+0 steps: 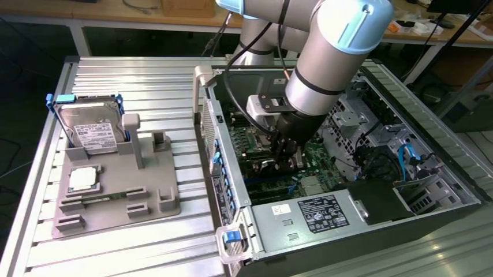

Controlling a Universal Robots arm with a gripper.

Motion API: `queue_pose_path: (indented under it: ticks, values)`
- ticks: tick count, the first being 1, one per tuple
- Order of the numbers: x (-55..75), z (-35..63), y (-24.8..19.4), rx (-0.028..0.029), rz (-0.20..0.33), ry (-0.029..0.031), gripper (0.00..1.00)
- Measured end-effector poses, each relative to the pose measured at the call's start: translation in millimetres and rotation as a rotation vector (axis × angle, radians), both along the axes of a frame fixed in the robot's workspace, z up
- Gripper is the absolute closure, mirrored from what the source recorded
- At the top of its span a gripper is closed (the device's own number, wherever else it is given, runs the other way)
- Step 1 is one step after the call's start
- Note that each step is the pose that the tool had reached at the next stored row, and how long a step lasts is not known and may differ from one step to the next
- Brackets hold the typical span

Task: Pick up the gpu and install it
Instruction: 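Insert the gpu into the slot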

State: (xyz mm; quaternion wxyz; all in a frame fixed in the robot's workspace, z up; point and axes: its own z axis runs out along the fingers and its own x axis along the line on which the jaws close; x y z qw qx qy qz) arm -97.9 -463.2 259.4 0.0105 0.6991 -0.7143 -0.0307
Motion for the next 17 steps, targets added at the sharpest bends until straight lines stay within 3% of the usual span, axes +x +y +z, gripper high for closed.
queue_pose_path:
  ticks: [17]
  values:
    - [0.9,0.3,-0.4,0.002,0.0,0.0039,0.73]
